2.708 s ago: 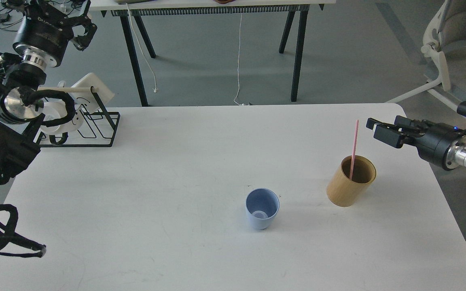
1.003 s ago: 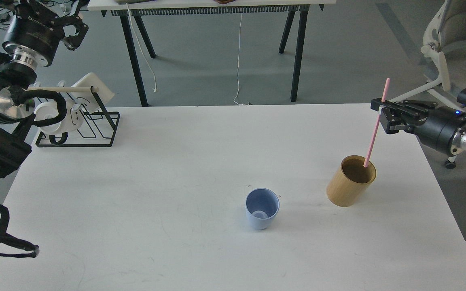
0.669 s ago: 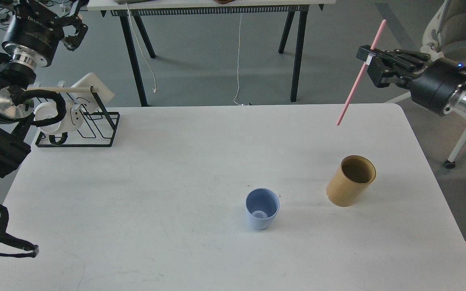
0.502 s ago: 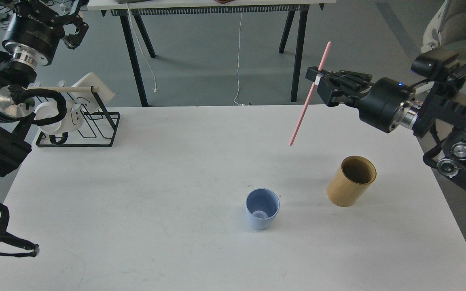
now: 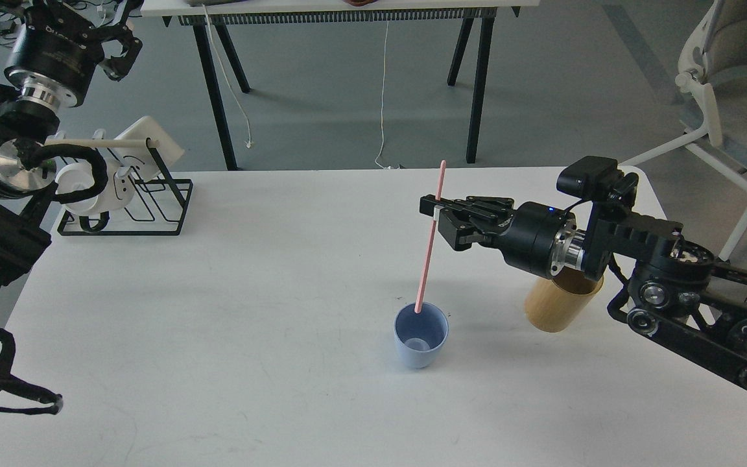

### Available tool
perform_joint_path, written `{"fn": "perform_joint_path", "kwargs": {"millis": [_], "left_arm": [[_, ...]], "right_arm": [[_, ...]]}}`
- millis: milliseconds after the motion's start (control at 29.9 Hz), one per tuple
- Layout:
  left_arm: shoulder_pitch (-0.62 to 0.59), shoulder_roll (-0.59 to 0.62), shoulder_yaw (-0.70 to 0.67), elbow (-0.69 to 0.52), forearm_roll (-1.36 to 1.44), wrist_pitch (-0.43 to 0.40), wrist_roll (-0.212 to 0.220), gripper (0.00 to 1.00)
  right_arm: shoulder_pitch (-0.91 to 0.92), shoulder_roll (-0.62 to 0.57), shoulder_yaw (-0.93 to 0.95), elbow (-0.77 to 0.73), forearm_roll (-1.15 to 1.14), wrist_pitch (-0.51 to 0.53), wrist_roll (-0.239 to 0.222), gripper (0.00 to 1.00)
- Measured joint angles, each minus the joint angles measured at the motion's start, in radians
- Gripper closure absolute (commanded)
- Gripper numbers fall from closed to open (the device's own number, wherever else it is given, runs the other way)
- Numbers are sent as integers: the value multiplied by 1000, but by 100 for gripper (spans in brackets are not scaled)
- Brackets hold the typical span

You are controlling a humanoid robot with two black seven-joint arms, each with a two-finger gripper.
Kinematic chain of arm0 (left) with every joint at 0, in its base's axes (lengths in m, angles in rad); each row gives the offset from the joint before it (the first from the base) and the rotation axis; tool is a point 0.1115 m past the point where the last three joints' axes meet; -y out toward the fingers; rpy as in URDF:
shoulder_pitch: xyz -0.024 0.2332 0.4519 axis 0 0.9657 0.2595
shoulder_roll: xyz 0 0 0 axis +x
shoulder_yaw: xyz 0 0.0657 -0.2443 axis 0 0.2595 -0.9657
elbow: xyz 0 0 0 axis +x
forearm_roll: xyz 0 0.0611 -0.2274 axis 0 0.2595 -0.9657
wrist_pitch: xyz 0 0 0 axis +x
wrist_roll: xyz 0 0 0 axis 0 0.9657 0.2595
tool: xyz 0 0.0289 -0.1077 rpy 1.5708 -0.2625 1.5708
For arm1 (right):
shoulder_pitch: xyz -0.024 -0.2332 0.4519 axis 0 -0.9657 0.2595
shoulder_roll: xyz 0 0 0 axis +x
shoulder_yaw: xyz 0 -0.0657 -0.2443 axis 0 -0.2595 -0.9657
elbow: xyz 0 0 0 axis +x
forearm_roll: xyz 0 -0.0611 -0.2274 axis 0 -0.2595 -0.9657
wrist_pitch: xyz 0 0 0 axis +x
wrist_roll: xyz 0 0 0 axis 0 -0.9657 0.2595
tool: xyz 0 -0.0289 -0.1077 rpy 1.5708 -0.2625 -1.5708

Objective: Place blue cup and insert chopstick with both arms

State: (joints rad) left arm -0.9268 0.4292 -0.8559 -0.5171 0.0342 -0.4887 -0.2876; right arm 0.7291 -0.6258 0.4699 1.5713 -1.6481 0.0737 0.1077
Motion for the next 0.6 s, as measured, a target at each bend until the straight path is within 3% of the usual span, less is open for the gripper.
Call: {"fn": "perform_joint_path", "kwargs": {"millis": [267, 602], "left_arm": [[-3, 1, 0, -2, 0, 0, 0, 0], [-3, 9, 0, -1, 0, 0, 1, 0]], "right_arm": [[-62, 18, -5, -2, -8, 0, -4, 94], [-93, 27, -5, -21, -74, 0, -5, 60]]}}
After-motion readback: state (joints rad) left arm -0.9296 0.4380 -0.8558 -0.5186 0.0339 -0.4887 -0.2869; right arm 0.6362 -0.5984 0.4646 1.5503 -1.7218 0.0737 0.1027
